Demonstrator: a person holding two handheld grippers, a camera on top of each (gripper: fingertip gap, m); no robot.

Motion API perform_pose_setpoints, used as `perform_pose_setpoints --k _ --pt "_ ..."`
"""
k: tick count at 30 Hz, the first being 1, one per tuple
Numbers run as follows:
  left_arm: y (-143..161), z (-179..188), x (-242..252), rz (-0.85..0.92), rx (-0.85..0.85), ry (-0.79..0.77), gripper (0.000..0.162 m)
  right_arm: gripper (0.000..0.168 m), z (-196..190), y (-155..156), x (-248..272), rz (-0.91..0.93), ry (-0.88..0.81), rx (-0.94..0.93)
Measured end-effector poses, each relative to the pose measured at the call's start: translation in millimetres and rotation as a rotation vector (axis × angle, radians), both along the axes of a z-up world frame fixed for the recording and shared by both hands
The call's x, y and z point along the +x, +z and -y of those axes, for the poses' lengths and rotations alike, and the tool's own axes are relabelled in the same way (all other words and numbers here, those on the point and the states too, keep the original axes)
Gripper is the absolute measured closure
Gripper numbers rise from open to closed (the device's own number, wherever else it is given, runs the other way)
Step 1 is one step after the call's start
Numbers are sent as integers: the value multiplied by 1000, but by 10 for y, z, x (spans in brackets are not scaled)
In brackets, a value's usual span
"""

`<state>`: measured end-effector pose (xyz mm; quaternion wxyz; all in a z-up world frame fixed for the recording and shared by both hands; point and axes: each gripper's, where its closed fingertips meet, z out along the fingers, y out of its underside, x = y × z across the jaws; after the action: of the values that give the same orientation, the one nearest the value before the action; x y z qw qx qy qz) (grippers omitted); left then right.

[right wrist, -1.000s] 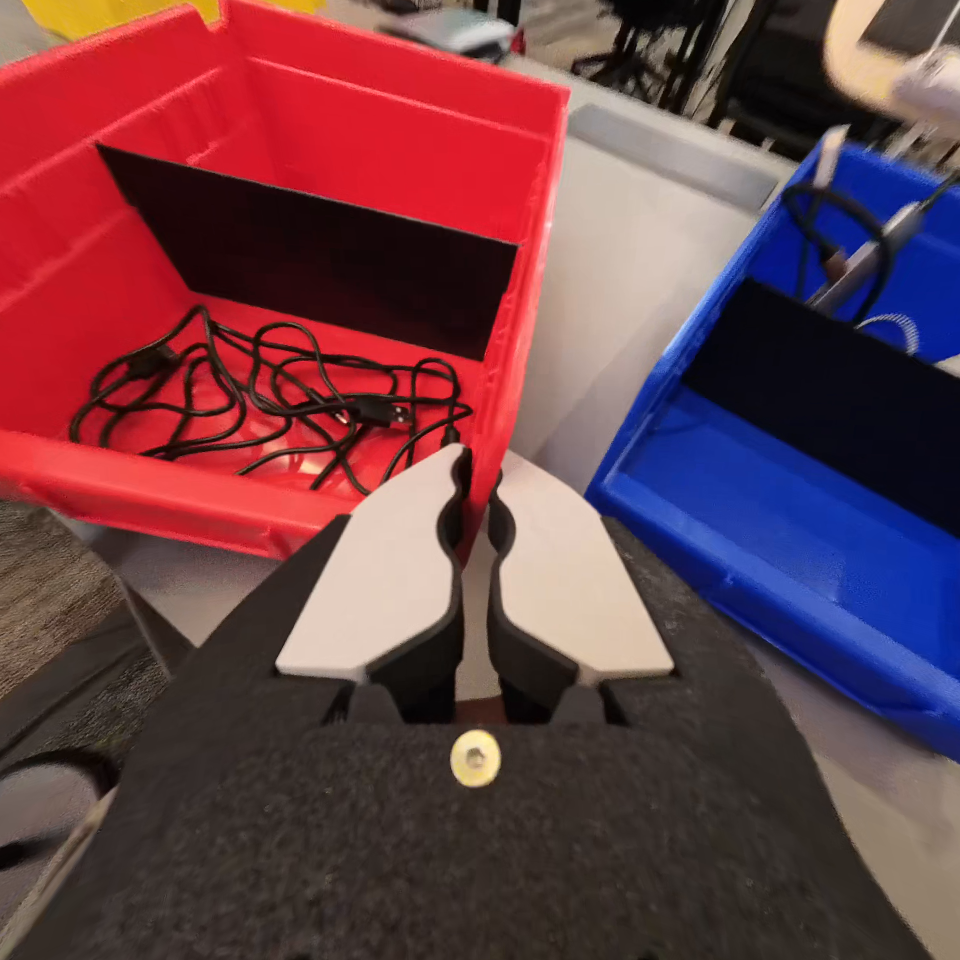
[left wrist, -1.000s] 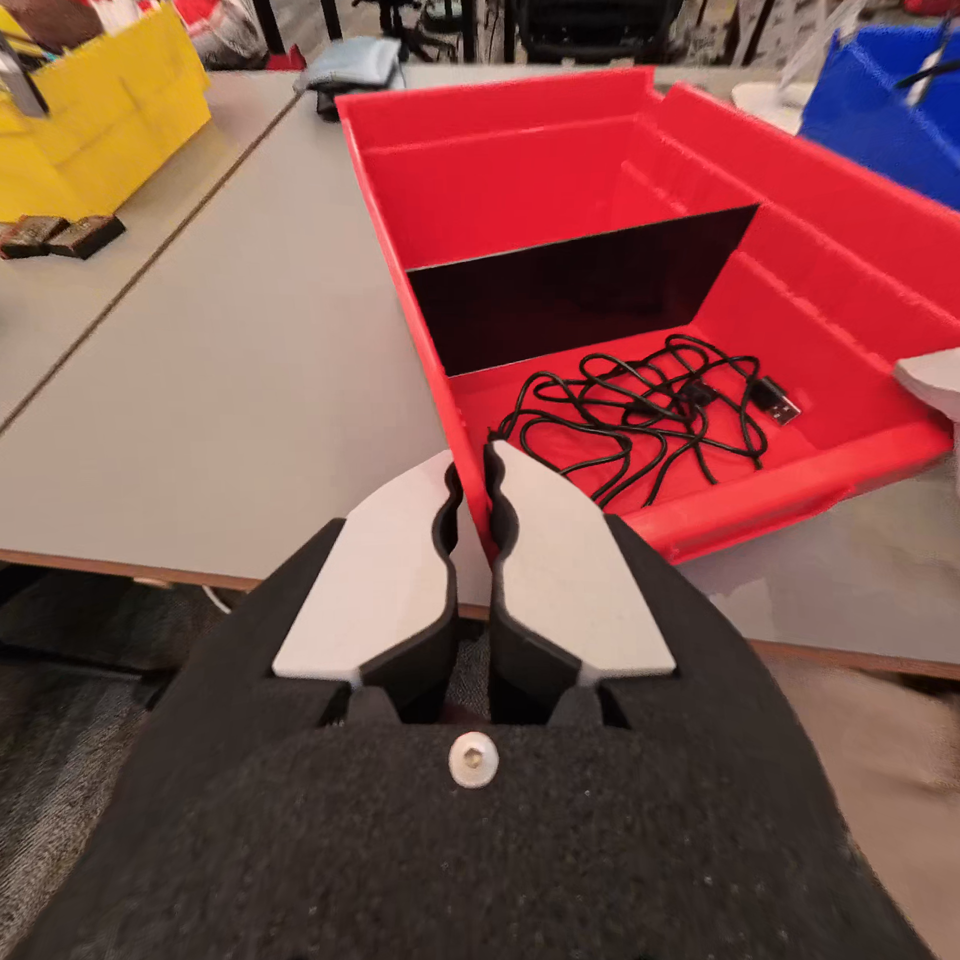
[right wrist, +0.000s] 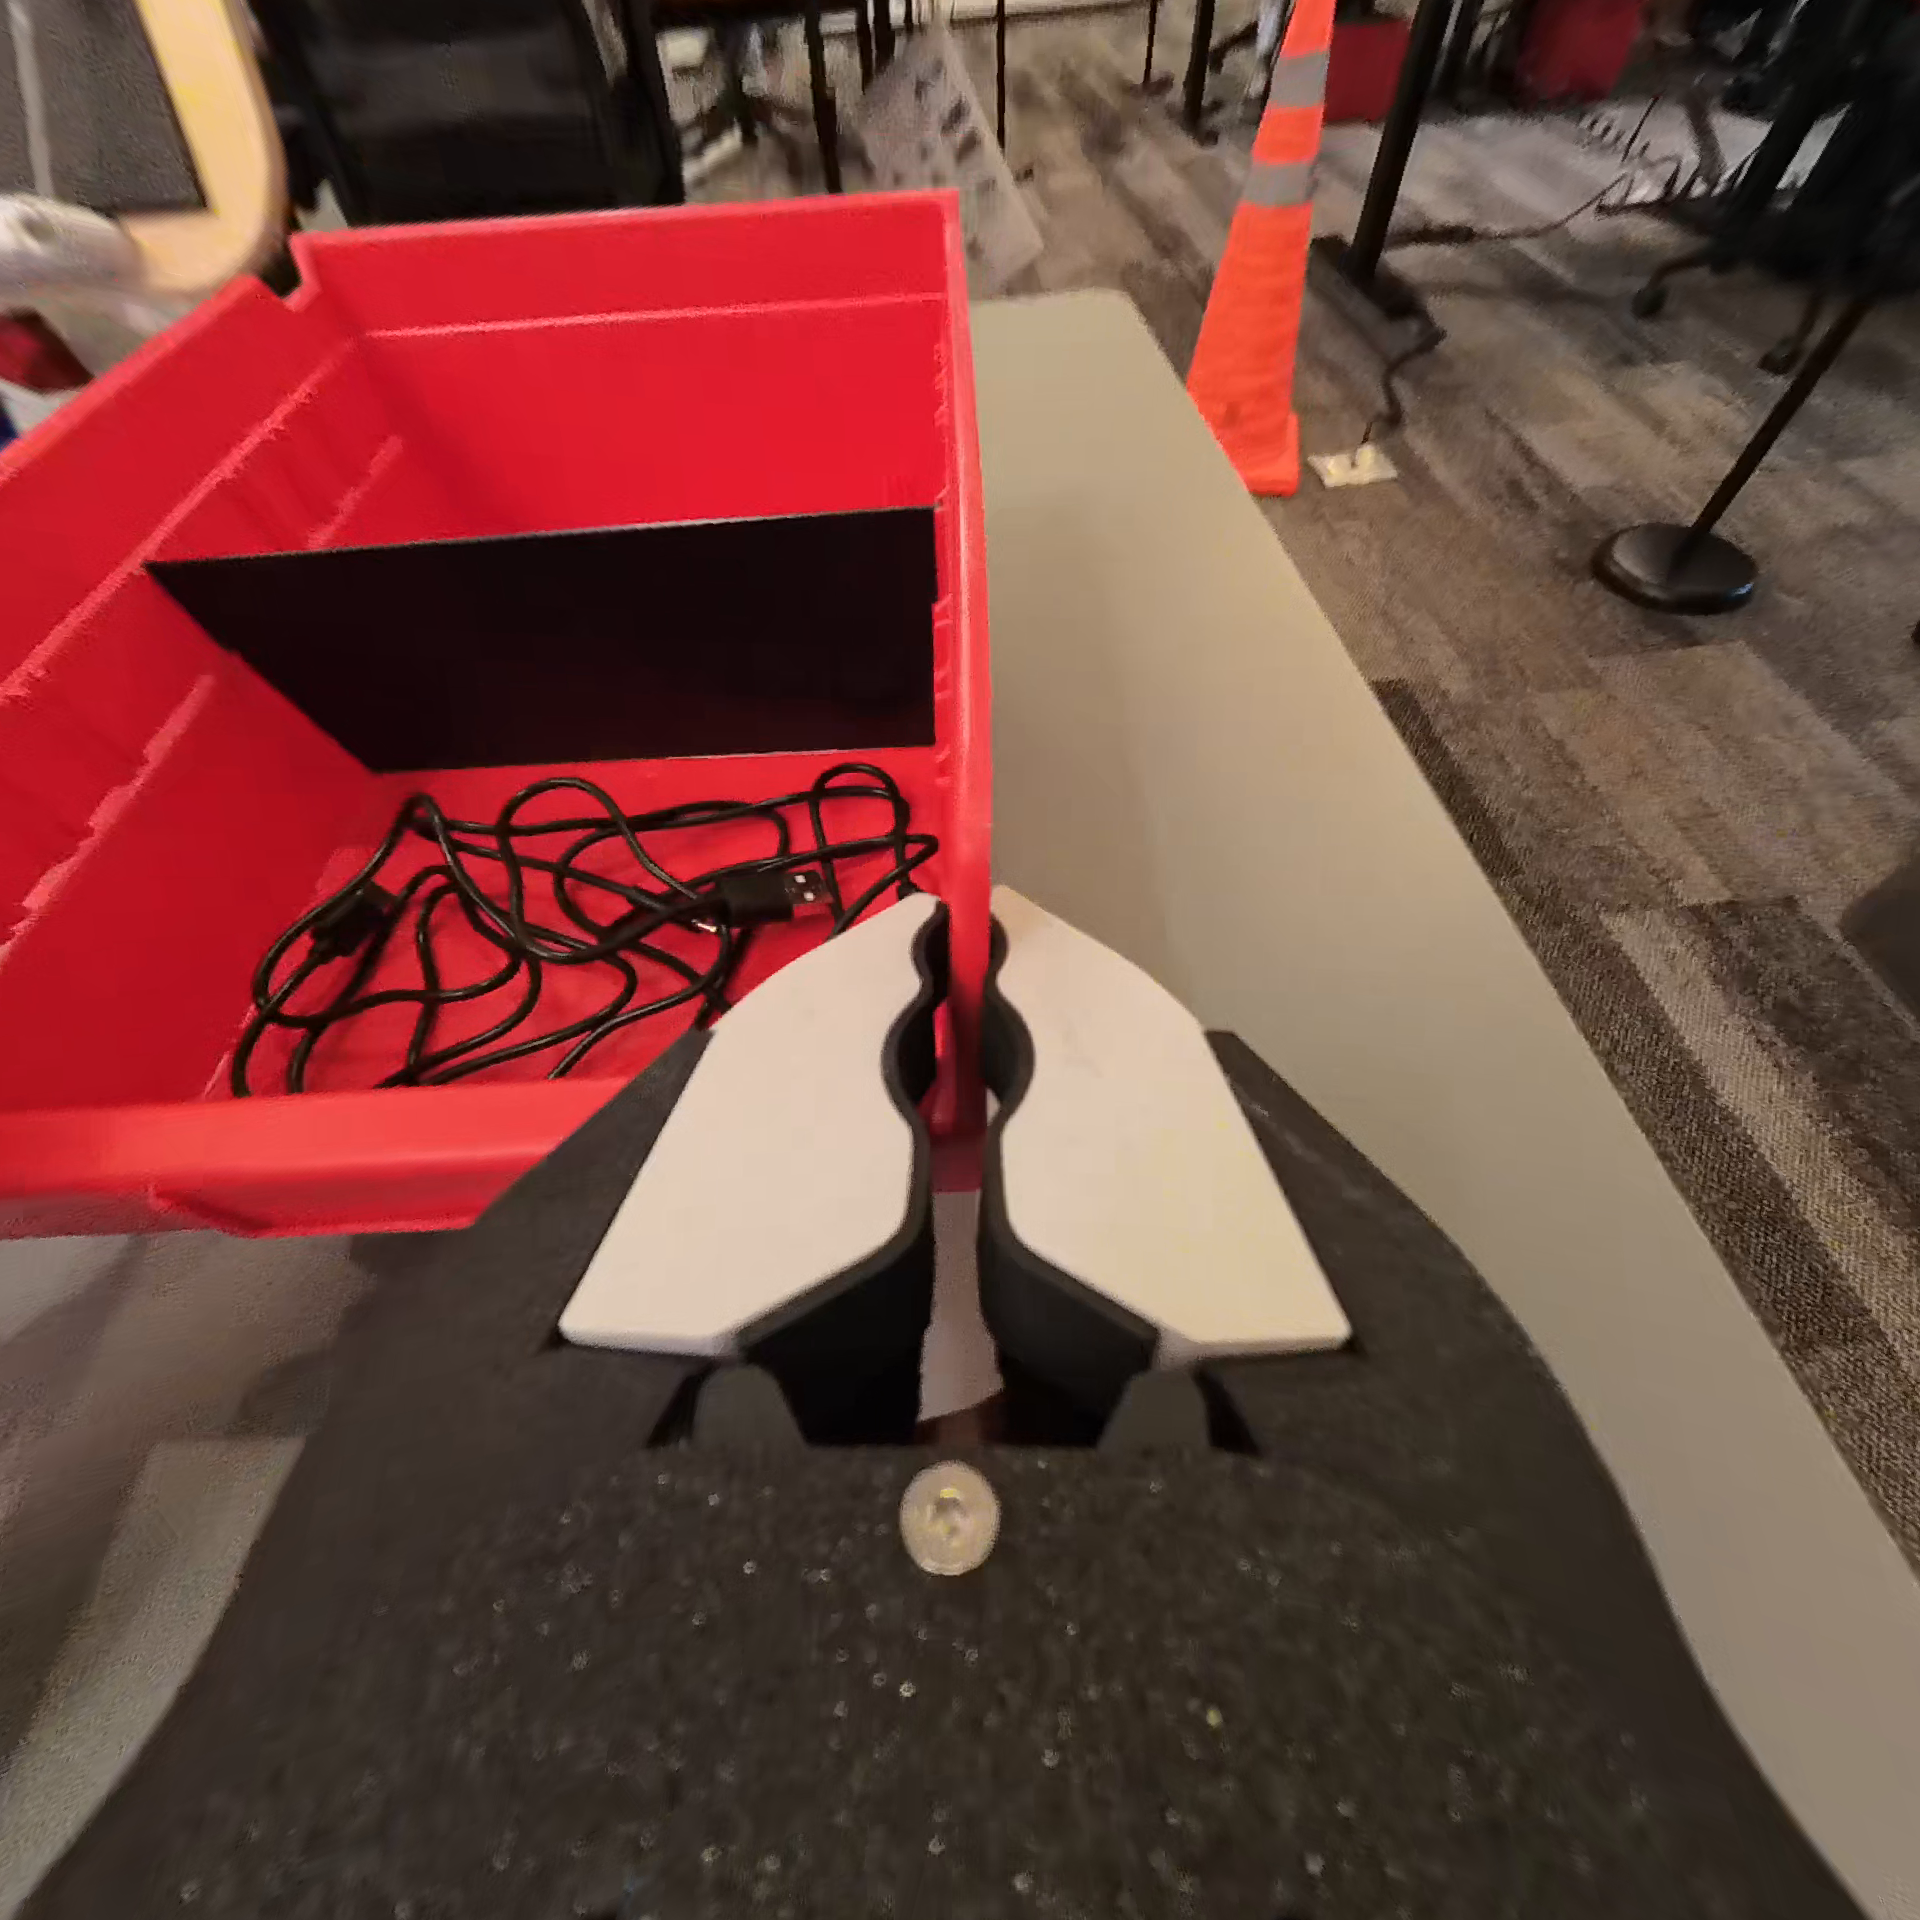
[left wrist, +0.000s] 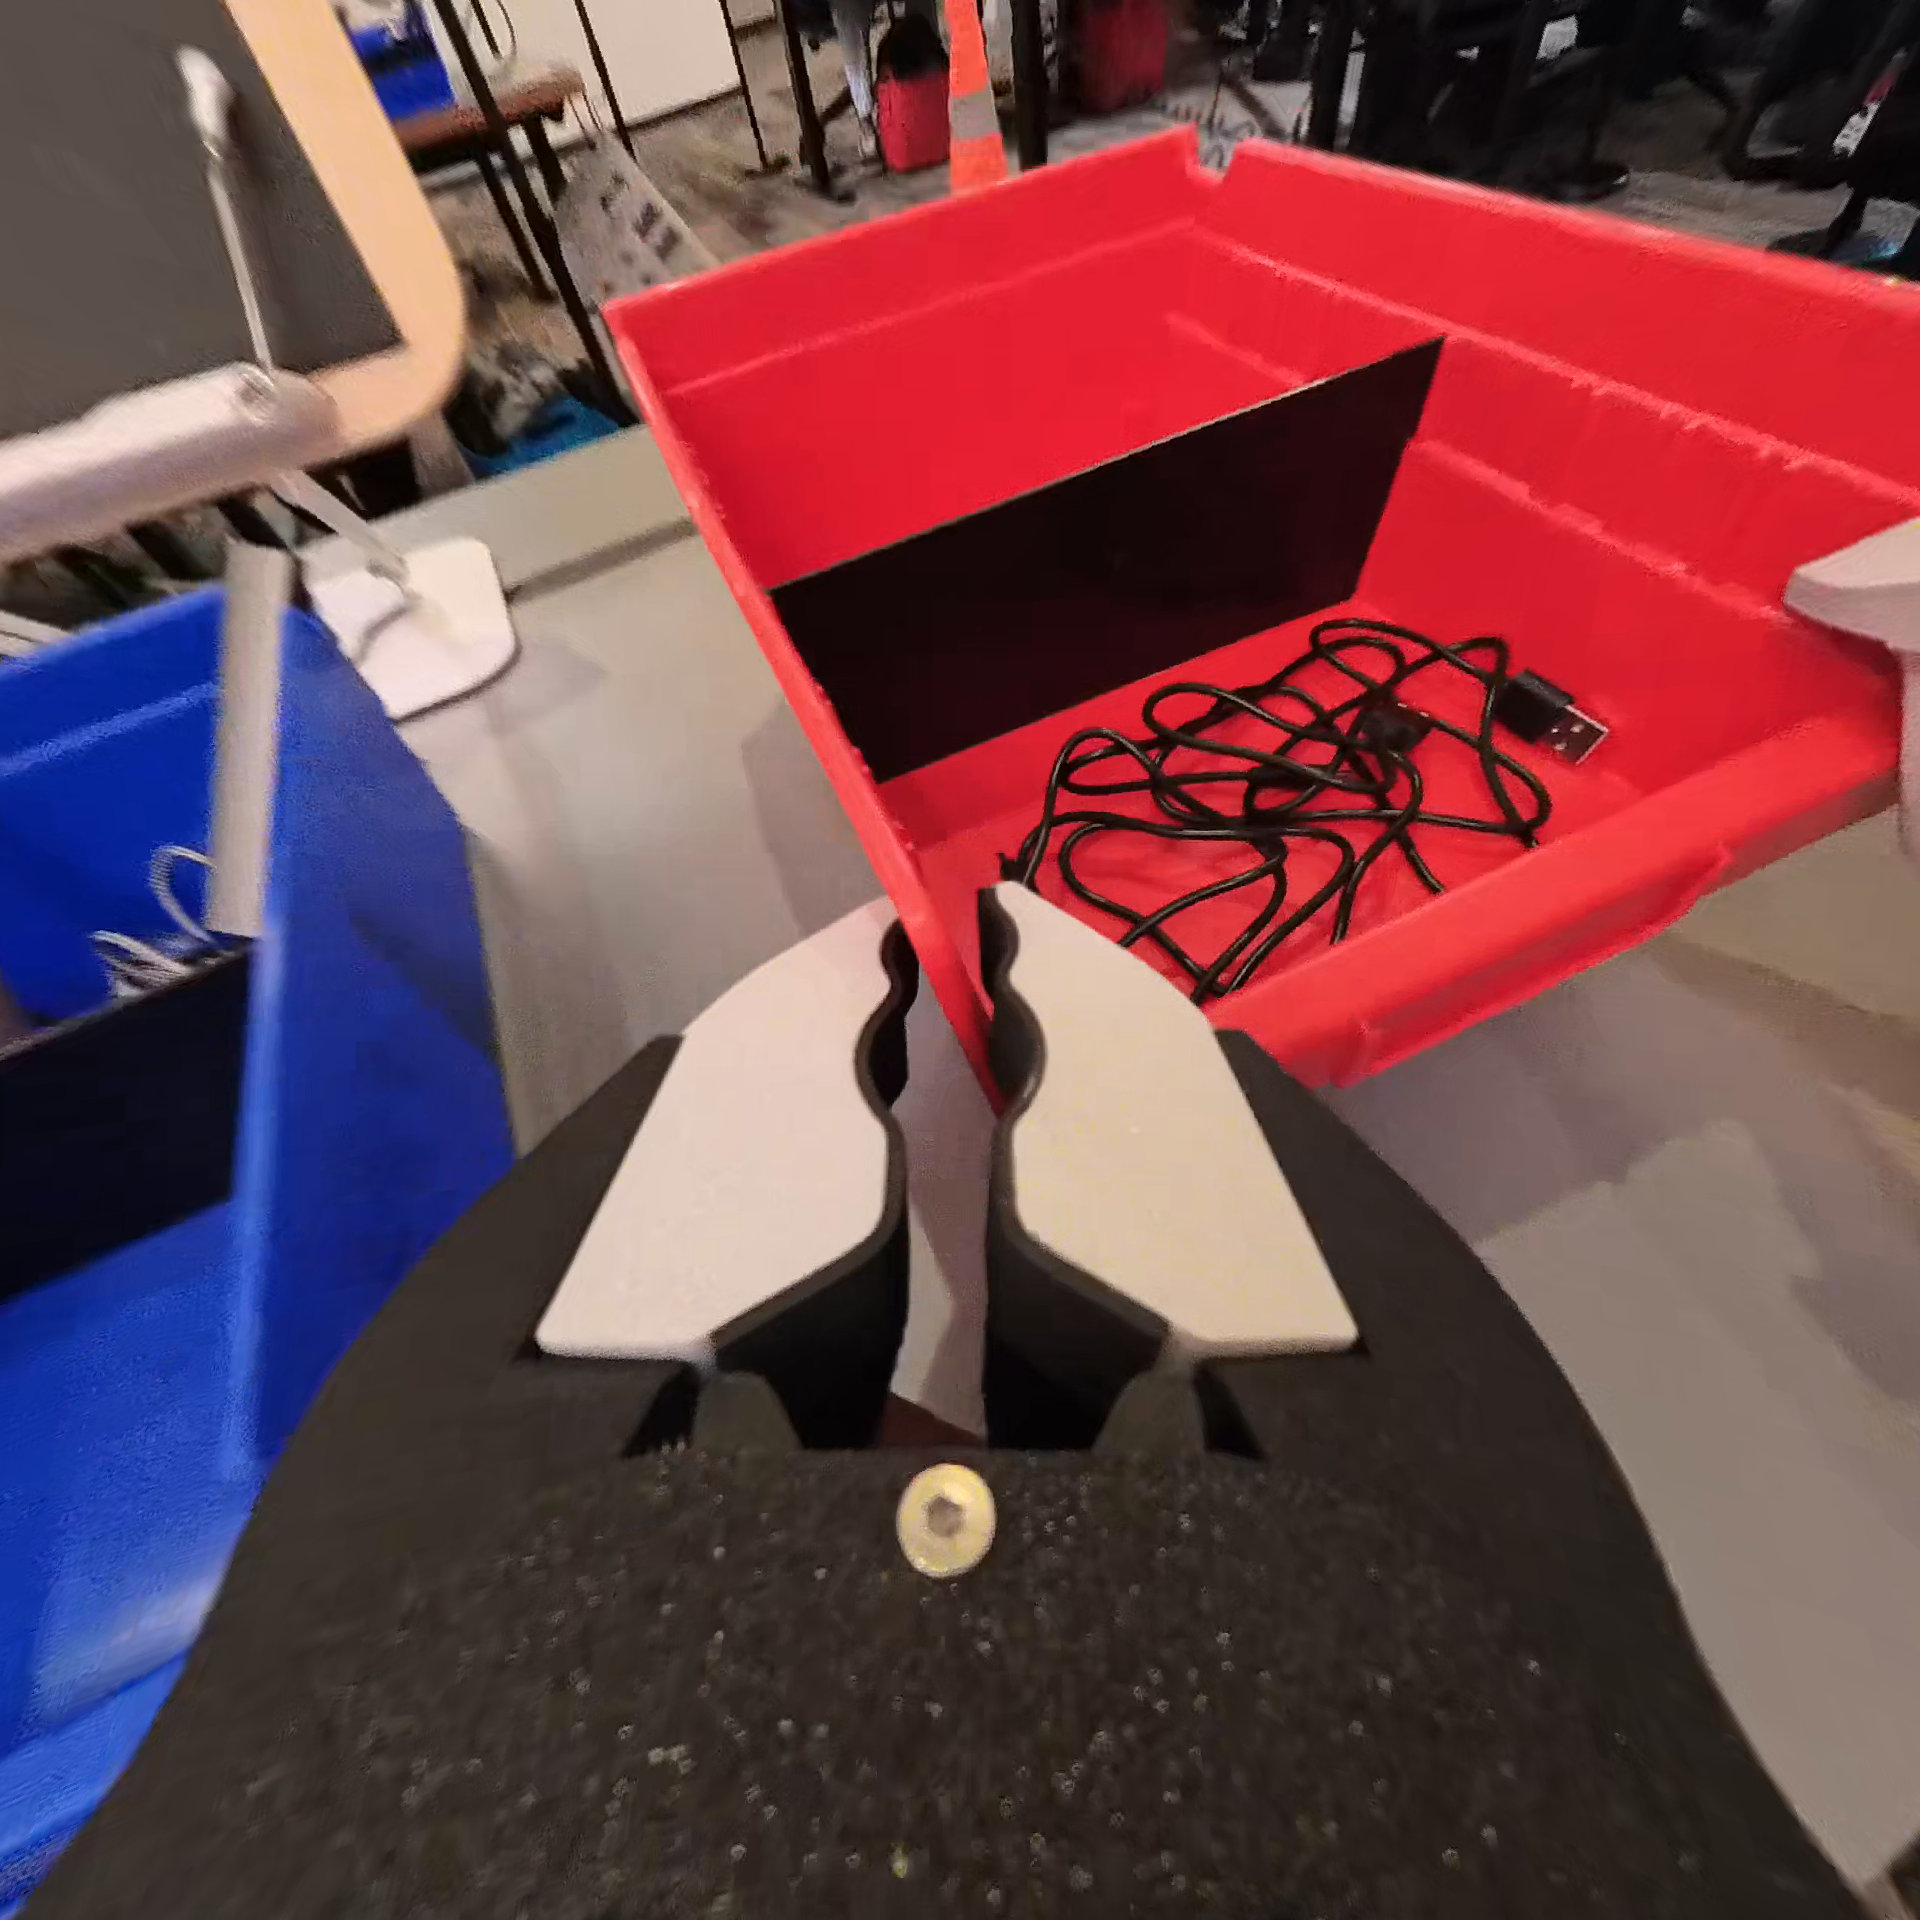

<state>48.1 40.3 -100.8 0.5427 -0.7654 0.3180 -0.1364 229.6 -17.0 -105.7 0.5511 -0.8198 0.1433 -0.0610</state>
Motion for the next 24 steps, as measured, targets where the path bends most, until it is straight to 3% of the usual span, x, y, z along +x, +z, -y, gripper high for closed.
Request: perform_pose_setpoints --k 7,10,13,16,19,22,24 --pt "-250 -278 271 1 -89 -6 149 164 -344 -276 297 24 30 -101" --pt "-234 -147 431 6 -101 -162 142 154 -355 -364 512 0 9 -94" --pt "20 163 336 90 -106 -406 134 145 -228 -365 634 -31 -49 -142" --pt "371 325 -256 167 -91 -466 133 128 -26 -133 716 44 -142 -140" --pt "630 168 -1170 194 -9 -324 130 125 34 394 462 125 -153 2" --pt "804 -25 -2119 314 82 -174 108 120 -264 690 -509 169 104 71" --pt "723 -202 -2723 366 101 -7 111 112 -473 667 -1327 119 244 110"
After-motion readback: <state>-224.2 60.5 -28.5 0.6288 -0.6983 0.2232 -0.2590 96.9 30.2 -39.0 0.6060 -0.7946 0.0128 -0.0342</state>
